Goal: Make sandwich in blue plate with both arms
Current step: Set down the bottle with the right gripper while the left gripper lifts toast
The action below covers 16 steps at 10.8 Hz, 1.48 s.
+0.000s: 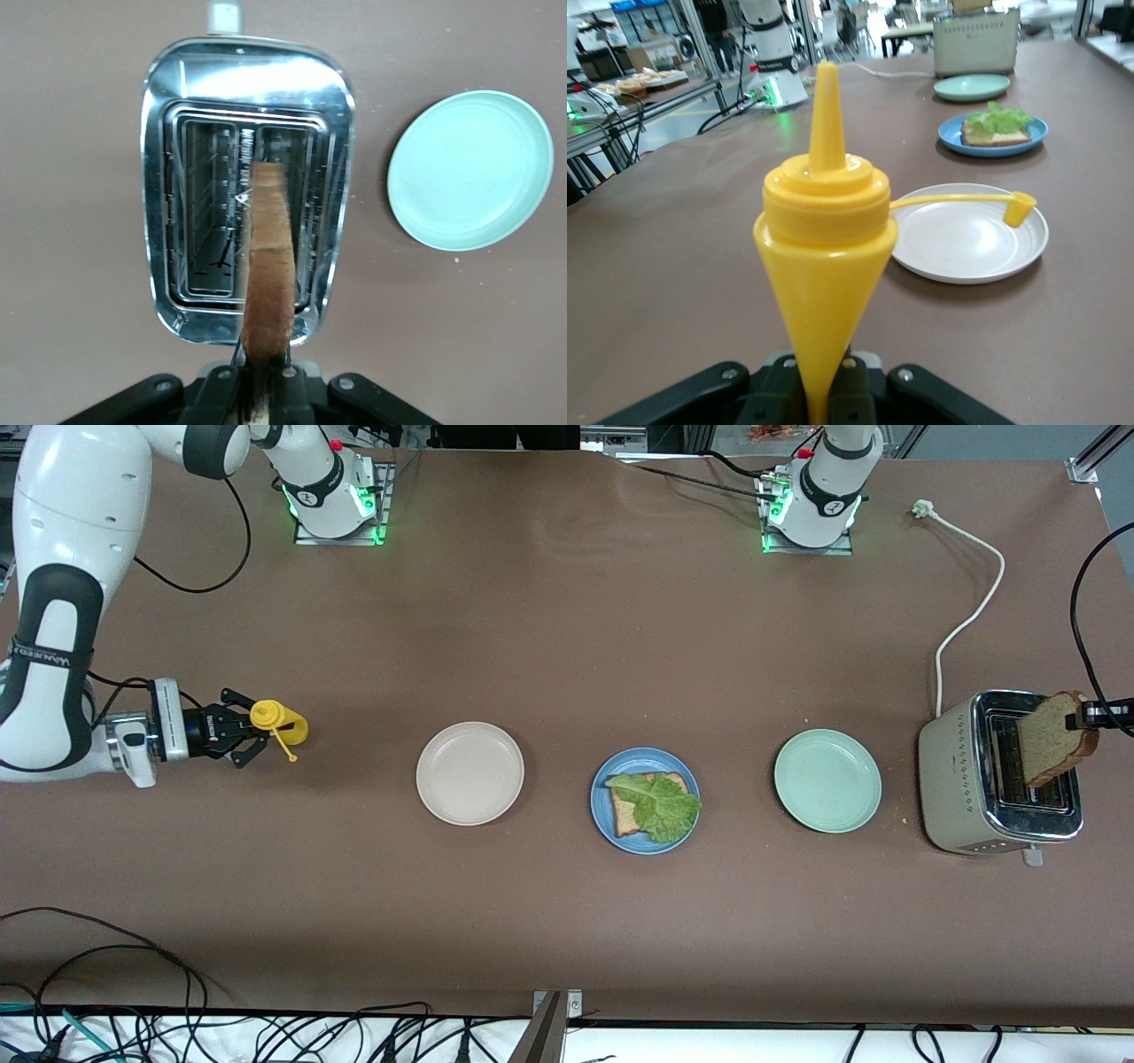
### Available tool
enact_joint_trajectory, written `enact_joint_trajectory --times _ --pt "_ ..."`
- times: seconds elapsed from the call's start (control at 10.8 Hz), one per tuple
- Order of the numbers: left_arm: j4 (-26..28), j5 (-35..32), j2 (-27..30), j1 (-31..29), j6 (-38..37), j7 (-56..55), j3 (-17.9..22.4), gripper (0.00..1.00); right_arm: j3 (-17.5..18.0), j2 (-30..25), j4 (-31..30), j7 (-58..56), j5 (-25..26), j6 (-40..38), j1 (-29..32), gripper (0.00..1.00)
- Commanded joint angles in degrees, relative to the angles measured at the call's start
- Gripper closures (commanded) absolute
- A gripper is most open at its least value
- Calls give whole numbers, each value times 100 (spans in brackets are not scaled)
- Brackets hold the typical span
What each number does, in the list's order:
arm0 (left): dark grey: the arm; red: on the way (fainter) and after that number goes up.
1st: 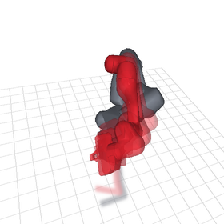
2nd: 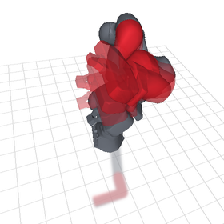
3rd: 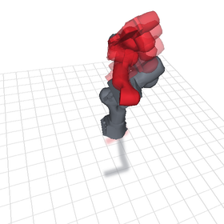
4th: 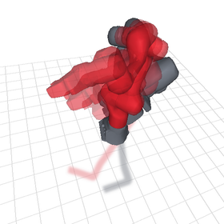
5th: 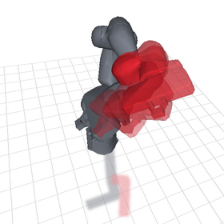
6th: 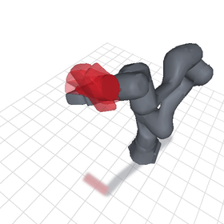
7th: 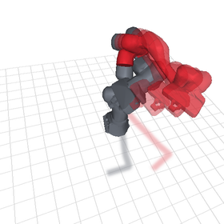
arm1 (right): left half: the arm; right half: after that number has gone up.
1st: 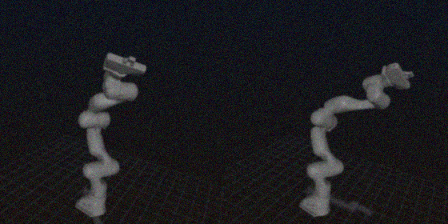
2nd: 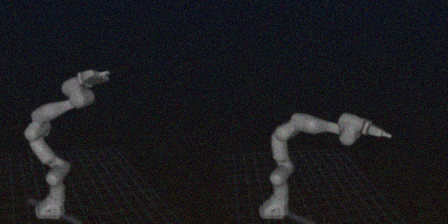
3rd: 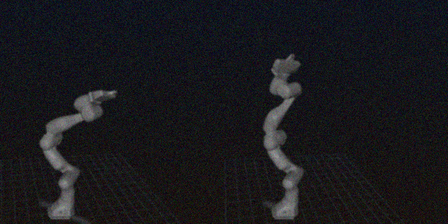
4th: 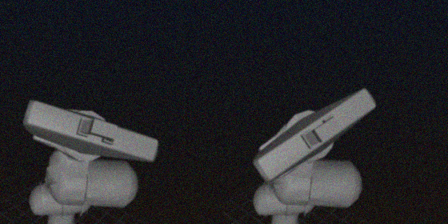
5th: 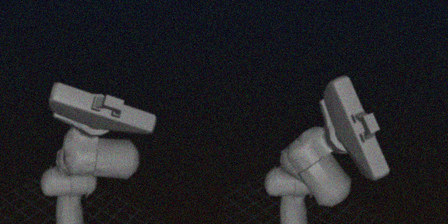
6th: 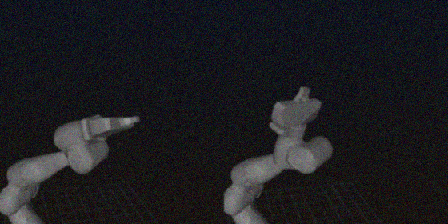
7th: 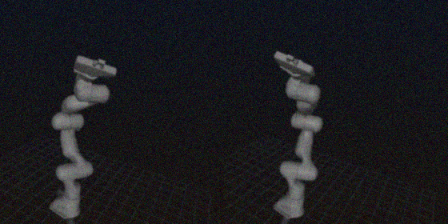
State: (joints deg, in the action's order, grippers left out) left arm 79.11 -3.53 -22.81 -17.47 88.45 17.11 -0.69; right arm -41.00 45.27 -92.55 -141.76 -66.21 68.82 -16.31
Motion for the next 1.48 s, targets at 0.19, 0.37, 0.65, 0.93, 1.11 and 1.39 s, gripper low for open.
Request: enact_joint_trajectory --times 0.19,0.37,0.65,0.93,1.11,1.39 --pt "-326 90 13 15 -381 -92 -449 100 1242 499 18 -642 -209 -202 988 100" --pt "-213 107 126 372 -355 -129 -477 100 1410 728 27 -642 -209 -176 1138 100" --pt "15 1199 84 569 -355 -225 -424 100 1410 913 62 -616 -209 -149 1165 100" --pt "104 1916 -118 1094 -311 -1458 -432 100 1410 940 71 -598 -217 -97 1165 100" --pt "130 2766 -346 1385 -110 -2192 -432 100 1410 940 88 -555 -217 0 1165 94" --pt "183 3979 -829 1851 356 -2212 -432 100 1410 940 88 -546 -217 0 1165 67"
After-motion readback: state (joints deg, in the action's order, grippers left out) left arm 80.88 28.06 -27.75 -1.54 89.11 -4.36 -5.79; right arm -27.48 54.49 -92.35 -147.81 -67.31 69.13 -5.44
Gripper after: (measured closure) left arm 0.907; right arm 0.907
